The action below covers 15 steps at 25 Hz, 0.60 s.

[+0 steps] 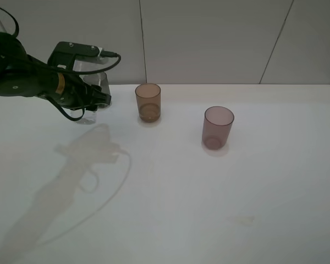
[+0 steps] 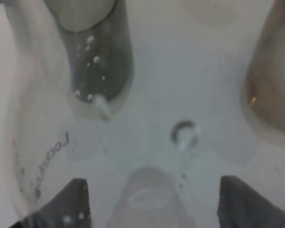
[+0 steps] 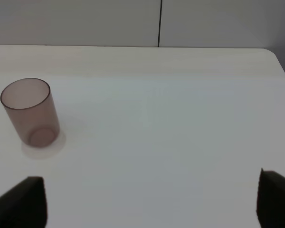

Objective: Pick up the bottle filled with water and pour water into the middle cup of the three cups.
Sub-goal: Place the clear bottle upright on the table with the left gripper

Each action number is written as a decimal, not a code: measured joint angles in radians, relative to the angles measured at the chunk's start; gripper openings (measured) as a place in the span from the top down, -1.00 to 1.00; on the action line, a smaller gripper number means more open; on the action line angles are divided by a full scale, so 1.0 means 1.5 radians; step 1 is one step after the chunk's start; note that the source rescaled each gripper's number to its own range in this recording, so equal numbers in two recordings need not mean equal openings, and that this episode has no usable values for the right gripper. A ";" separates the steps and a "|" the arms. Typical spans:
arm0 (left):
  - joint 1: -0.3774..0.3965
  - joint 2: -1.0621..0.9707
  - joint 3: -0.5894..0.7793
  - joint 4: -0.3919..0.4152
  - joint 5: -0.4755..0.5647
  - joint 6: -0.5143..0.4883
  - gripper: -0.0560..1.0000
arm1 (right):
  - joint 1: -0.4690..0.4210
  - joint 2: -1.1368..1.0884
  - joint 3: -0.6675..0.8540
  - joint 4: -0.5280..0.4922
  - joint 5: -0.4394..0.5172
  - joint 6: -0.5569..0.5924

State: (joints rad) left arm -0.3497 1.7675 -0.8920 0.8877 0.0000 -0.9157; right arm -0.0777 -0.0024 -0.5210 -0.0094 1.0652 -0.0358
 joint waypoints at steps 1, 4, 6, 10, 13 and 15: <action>0.009 0.000 0.002 0.015 -0.011 0.004 0.87 | 0.000 0.000 0.000 0.000 0.000 0.000; 0.030 0.007 0.002 0.040 -0.064 0.022 0.87 | 0.000 0.000 0.000 0.000 0.000 0.000; 0.036 0.022 0.002 0.036 -0.110 0.054 0.87 | 0.000 0.000 0.000 0.000 0.000 0.000; 0.037 0.061 0.002 -0.054 -0.166 0.203 0.87 | 0.000 0.000 0.000 0.000 0.000 0.000; 0.036 0.080 0.006 -0.164 -0.186 0.339 0.87 | 0.000 0.000 0.000 0.000 0.000 0.000; 0.036 0.089 0.017 -0.228 -0.220 0.411 0.87 | 0.000 0.000 0.000 0.000 0.000 0.000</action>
State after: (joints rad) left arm -0.2957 1.9007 -0.8662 0.5457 -0.3296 -0.2990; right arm -0.0777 -0.0024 -0.5210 -0.0094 1.0652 -0.0358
